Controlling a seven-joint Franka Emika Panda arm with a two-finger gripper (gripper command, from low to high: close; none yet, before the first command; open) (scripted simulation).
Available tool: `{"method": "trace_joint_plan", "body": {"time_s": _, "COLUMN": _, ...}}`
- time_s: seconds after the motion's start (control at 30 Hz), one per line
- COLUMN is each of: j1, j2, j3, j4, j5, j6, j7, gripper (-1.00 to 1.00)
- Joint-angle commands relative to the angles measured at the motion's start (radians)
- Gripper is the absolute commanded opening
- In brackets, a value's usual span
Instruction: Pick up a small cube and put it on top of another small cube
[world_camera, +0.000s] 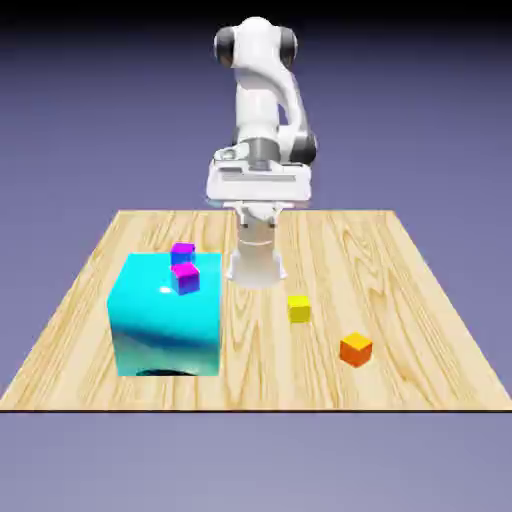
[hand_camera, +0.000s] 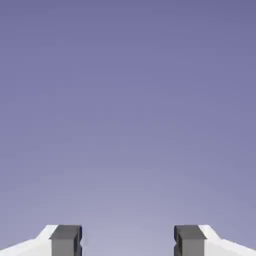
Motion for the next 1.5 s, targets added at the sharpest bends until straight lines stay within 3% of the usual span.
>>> {"method": "trace_joint_plan", "body": {"time_s": 0.0, "j1": -0.020, "j2": 0.023, "j3": 0.036, "j4": 0.002, "j5": 0.041, "j6": 0.008, "j7": -0.003, "gripper": 0.00}}
{"method": "trace_joint_plan", "body": {"time_s": 1.47, "j1": -1.090, "j2": 1.055, "j3": 1.503, "j4": -0.069, "j5": 1.949, "j6": 0.479, "j7": -0.209, "gripper": 0.00}}
